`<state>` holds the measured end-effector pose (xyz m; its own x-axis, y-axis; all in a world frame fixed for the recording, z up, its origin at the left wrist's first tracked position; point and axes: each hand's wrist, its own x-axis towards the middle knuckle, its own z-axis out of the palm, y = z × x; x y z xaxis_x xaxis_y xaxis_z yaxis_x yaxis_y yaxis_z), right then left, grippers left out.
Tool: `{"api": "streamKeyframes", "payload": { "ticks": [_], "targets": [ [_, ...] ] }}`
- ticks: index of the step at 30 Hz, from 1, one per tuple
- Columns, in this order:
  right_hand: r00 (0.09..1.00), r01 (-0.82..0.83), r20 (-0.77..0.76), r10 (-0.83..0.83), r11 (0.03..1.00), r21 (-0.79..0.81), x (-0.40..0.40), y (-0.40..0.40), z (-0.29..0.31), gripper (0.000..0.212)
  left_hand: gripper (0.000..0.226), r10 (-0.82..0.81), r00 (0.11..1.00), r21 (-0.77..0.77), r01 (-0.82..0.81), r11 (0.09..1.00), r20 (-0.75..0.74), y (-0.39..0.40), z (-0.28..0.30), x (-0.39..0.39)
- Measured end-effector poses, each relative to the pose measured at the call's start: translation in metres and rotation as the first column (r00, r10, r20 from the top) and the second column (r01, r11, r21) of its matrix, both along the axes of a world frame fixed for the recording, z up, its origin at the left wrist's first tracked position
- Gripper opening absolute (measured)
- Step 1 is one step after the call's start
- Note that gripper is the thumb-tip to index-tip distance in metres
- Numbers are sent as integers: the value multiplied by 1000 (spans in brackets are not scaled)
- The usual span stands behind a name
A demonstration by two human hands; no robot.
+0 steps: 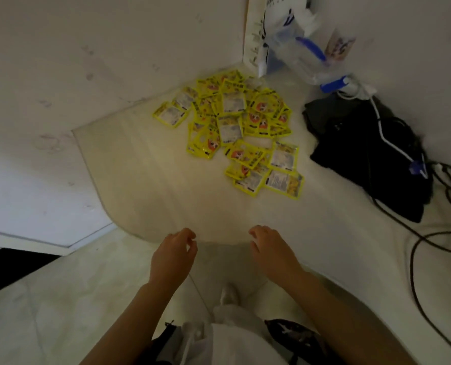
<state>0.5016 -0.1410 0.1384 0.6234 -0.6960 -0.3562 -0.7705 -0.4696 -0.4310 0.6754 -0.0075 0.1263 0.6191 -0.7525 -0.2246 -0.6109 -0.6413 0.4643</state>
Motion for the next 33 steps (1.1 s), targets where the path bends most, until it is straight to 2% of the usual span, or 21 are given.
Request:
{"api": "streamKeyframes", "payload": {
  "ticks": [9, 17, 21, 25, 29, 33],
  "targets": [
    [1000, 17, 4, -17, 999, 50, 66, -82, 5, 34, 20, 10, 999, 7, -9, 1000, -35, -81, 7, 63],
    [993, 115, 17, -115, 993, -27, 129, -150, 4, 29, 21, -37, 992, -28, 33, 999, -121, -170, 4, 135],
    [987, 146, -62, -147, 989, -34, 153, -179, -1, 31, 26, -58, 991, -57, 51, 997, -119, -216, 4, 165],
    [978, 164, -124, -168, 985, -47, 168, -202, -3, 41, 38, -54, 992, 25, 57, 998, -111, -252, -4, 176],
    [953, 151, -262, -154, 988, -34, 178, -218, -8, 57, 60, -33, 997, 120, 42, 992, -70, -271, -15, 175],
    [929, 122, -350, -120, 992, -15, 186, -227, -19, 60, 74, -4, 1000, 200, 4, 980, 4, -282, -21, 171]
  ]
}}
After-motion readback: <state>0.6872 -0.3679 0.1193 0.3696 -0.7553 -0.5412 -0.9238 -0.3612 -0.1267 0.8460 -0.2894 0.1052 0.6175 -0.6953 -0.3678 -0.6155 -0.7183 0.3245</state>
